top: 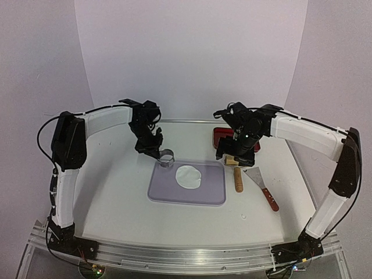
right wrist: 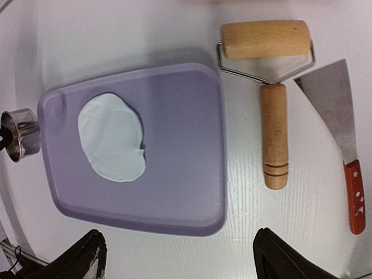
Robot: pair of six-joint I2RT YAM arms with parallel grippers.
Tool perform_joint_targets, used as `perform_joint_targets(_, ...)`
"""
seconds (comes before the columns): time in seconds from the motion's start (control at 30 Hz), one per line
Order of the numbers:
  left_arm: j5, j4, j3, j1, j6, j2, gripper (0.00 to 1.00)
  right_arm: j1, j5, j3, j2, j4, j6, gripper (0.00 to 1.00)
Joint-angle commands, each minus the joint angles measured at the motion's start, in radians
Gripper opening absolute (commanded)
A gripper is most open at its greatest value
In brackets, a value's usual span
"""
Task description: Roll out the dumpling wrappers from the dough
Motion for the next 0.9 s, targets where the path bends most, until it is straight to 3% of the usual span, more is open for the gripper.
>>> perform_joint_targets(0.0,0.029,-0.083,0.17,-0.046,0.024,0.087,0.0,0.003,0.121,-0.066,-0.091,-0.012,0.102,0.88)
perform_joint_targets(0.23,0.044,-0.158,0.325,-0.115,0.043,0.205,0.0,0.002,0.139,-0.095,-0.117,-0.022,0.128,0.88)
perform_joint_targets(0.87,0.023,-0.156,0.403,-0.179,0.035,0.295,0.0,0.002,0.134,-0.115,-0.119,-0.027,0.142,0.87)
